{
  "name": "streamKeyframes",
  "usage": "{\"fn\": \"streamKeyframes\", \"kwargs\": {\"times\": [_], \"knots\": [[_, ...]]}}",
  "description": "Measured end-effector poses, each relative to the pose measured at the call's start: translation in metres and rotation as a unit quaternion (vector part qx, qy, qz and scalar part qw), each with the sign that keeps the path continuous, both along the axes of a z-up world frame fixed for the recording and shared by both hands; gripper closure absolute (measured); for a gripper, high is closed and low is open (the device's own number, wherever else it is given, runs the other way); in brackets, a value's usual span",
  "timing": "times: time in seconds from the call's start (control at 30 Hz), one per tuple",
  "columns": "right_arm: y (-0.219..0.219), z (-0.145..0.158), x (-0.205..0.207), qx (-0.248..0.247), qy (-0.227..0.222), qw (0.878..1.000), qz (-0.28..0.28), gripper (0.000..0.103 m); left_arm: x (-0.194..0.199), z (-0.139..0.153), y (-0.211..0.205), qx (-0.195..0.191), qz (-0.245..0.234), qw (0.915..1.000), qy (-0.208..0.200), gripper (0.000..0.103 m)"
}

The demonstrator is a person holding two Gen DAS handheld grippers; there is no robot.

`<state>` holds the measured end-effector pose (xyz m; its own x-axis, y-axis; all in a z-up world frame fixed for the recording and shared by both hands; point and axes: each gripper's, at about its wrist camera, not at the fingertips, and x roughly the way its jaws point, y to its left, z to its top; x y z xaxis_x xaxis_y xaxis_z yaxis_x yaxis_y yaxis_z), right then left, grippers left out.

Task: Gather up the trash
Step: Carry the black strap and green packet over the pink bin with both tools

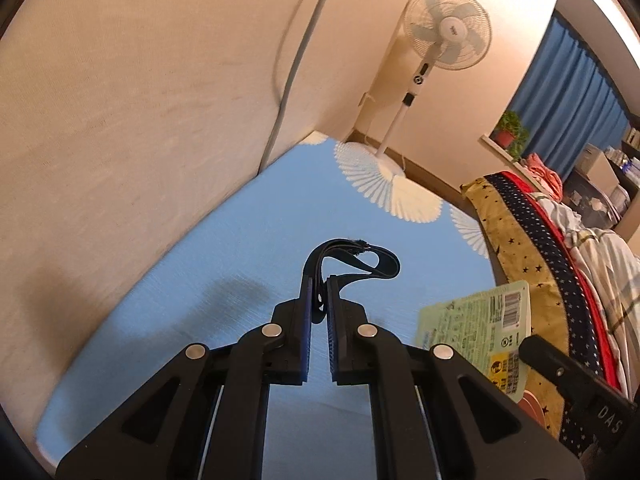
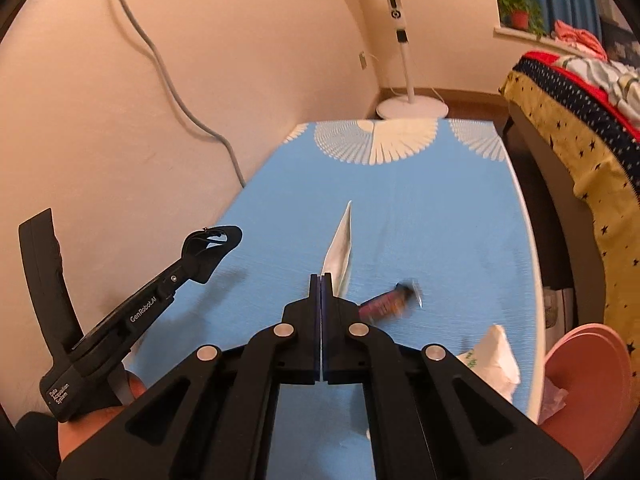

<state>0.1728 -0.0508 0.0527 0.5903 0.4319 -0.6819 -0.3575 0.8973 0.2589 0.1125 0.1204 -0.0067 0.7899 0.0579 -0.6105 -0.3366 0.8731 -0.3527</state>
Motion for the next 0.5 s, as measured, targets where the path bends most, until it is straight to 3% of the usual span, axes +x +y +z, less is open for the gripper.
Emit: {"fn": "streamKeyframes", "kwargs": {"times": [0.5], "knots": [[-0.071, 0.058, -0.061, 0.003, -0.063, 0.997, -0.039, 0.103, -0.043, 0.043, -0.053, 0.04, -0.058, 0.9973, -0.022, 0.096]]}}
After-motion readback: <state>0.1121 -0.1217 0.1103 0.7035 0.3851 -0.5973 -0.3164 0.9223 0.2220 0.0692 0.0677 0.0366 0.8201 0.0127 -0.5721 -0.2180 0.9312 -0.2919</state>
